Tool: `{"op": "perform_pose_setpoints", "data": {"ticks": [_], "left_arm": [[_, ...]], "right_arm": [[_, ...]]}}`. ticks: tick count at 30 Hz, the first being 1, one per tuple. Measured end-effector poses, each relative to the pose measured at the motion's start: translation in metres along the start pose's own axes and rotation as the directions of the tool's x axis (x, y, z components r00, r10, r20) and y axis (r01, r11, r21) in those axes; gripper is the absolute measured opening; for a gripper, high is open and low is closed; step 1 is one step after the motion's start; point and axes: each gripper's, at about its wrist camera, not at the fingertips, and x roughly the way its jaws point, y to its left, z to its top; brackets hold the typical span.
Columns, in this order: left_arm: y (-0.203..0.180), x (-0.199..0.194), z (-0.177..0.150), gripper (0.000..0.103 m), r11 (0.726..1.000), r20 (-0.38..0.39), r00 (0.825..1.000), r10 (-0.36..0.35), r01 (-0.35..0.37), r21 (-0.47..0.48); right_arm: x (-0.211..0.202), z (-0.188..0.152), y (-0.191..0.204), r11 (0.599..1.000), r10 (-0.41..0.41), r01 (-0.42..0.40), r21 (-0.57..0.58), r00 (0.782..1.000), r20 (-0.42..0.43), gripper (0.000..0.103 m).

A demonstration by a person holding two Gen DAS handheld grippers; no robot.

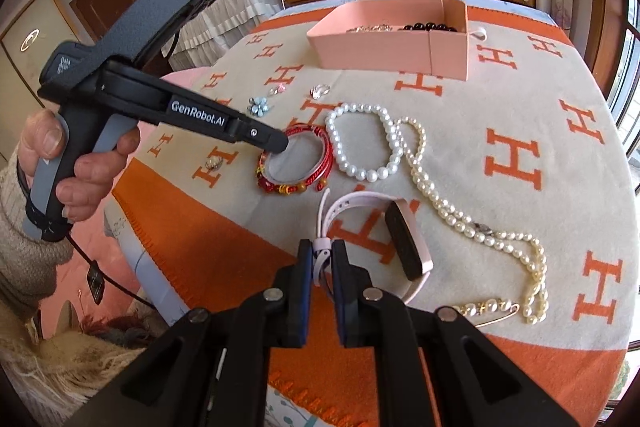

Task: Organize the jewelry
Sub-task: 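Lower the watch and bangle into the pink box and open both tools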

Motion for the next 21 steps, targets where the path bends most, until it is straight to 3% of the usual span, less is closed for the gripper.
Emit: {"op": "perform_pose_setpoints", "data": {"ticks": [6, 12, 16, 21], "left_arm": [[0.012, -0.036, 0.007, 0.004, 0.999, 0.068, 0.998, -0.009, 0.012, -0.045], [0.012, -0.083, 0.027, 0.004, 0.998, 0.163, 0.986, 0.03, -0.02, -0.06], [0.021, -0.1, 0.059, 0.004, 0.995, 0.232, 0.971, 0.053, -0.033, -0.091], [0.036, -0.081, 0.106, 0.004, 0.985, 0.262, 0.964, 0.05, -0.005, -0.17]], "right_arm": [[-0.026, 0.045, -0.002, 1.0, -0.011, 0.01, 0.018, 0.997, 0.081, 0.009], [-0.043, 0.118, -0.002, 0.999, -0.053, 0.054, -0.002, 0.983, 0.174, 0.009], [-0.032, 0.171, -0.021, 0.996, -0.076, 0.067, 0.056, 0.98, 0.186, 0.009], [0.005, 0.212, -0.054, 0.984, -0.057, 0.028, 0.174, 0.985, 0.165, 0.009]]}}
